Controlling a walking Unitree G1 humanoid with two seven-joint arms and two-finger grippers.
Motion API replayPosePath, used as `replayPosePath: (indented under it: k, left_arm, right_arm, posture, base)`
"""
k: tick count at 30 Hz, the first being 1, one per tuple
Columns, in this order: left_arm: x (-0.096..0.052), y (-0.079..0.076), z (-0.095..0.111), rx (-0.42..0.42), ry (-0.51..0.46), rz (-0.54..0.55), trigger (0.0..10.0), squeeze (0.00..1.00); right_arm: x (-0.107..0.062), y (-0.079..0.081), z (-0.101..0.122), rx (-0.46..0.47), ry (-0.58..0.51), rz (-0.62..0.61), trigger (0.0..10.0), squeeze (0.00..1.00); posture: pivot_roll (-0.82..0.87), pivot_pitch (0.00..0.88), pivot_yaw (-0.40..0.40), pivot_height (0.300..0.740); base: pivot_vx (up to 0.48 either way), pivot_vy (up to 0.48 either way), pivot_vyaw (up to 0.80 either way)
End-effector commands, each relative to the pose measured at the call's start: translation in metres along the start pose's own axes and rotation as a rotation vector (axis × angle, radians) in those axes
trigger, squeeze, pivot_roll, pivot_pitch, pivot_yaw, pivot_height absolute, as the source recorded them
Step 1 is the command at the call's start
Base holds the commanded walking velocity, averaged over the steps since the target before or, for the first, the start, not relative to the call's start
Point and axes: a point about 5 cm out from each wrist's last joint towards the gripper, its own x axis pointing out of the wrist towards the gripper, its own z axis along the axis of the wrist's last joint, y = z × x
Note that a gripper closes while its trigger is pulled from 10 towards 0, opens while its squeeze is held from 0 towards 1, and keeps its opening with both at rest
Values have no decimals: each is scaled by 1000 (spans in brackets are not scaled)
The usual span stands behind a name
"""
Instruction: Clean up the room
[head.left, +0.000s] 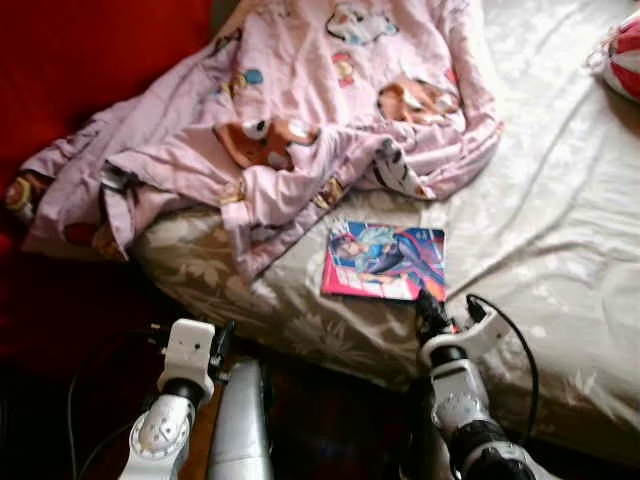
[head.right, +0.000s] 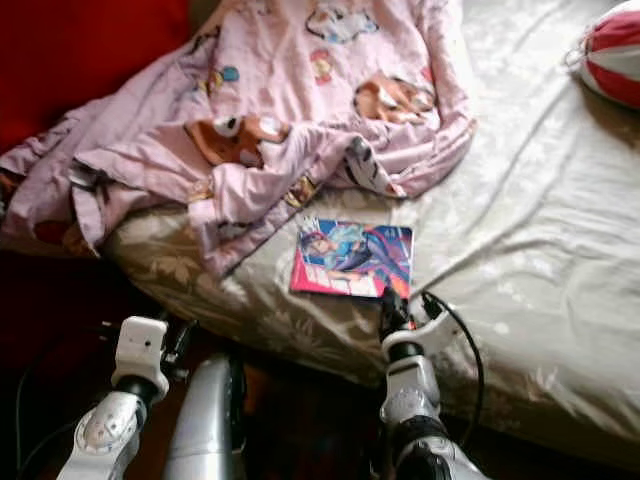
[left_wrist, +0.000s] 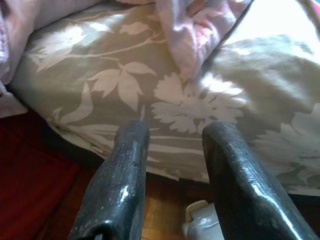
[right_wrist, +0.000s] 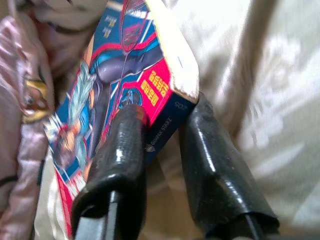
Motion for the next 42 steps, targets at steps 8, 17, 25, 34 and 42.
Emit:
replayPosePath:
  k: [8,17,25,34,42]
  left_arm:
    - [0,-2,-8,5,17,14,10000,0]
    - [8,4,-9,-1,8,57,10000,0]
    - [13,9,-14,-23,21,96,10000,0]
    - [8,13,-43,-79,147,128,10000,0]
    - [-10,8,-78,-129,298,143,10000,0]
  right_arm:
    - [-24,-4,22,-215,-123,15,0,0]
    - [-27,20,16,-463,-18,183,10000,0]
    - [-12,57,43,-632,-119,301,10000,0]
    - [-2,53,48,-671,-122,210,10000,0]
    - [-6,45,45,-681,-98,179,10000,0]
  posture:
    - [169,170,-14,567]
    - [136,163,-52,567]
    - [118,131,-61,567]
    - [125,117,-63,587]
    - [123,104,-70,632]
  base:
    - [0,0,0]
    - [0,0,0]
    - [0,0,0]
    - [0,0,0]
    - [0,0,0]
